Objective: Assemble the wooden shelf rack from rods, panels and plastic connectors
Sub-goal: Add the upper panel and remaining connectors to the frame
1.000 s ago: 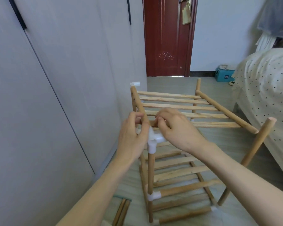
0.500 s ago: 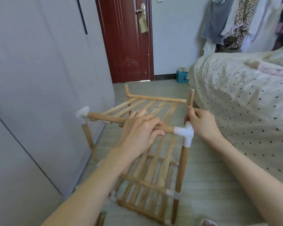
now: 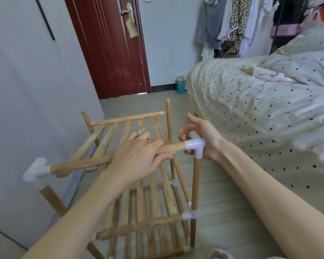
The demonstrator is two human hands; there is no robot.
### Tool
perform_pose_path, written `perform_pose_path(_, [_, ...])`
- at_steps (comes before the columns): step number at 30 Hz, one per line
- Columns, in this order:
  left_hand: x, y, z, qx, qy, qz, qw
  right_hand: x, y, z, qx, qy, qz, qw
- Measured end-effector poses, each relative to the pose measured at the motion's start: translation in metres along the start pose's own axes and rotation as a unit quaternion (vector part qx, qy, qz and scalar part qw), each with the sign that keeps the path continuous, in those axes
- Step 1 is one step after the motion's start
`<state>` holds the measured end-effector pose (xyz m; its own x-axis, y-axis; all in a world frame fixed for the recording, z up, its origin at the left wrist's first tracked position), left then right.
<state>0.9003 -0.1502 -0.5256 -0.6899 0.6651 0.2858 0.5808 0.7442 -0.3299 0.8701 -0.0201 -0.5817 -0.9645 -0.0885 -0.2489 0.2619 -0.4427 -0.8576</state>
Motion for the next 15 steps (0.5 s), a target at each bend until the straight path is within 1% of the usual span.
perform_pose_path(2, [0.002, 0.000, 0.000, 0.000, 0.008, -0.004, 1.000, 0.006, -0.001, 0.005, -0.011, 0.013, -0.004, 1.000])
perform_pose_path(7, [0.002, 0.007, -0.001, 0.038, 0.040, -0.004, 0.998, 0.008, 0.005, -0.005, 0.029, 0.076, 0.019, 0.997])
perform_pose_path(11, [0.001, 0.010, -0.003, 0.041, 0.061, -0.009, 0.997, 0.006, 0.008, -0.010, 0.024, 0.120, 0.026, 0.992])
perform_pose_path(15, [0.001, 0.009, -0.003, 0.024, 0.053, -0.012, 0.998, 0.004, 0.008, -0.007, 0.014, 0.130, 0.012, 0.991])
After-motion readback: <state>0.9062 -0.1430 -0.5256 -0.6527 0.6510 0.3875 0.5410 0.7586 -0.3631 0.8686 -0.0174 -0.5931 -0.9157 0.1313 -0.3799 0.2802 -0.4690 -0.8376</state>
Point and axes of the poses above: each hand's wrist, its own x-axis towards the middle knuckle, its own z-axis out of the palm, y = z × x, the point moved 9 cm from there along x, towards the middle knuckle, and after that the axes turned 12 degrees about x, right-handed, at the moved point
